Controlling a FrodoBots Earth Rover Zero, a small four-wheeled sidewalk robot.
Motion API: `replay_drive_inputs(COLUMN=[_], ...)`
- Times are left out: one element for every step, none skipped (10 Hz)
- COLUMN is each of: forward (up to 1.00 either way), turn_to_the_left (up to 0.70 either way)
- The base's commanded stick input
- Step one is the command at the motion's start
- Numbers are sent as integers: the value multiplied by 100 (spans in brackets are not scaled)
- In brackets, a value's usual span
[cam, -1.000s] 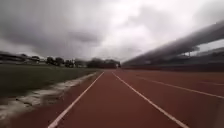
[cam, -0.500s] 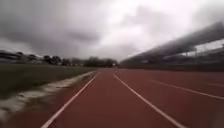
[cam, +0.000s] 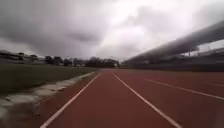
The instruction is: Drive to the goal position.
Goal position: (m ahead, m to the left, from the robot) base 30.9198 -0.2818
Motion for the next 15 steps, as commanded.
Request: replay_drive_inputs(forward=[70, 70, 70, 70, 70, 70, 70, 70, 70, 70, 70, 70, 70, 70, 70], turn_to_the_left=[0, 0, 0, 0, 4, 4, -21, -34, -33, 9, 6, 7, 6, 5, 6])
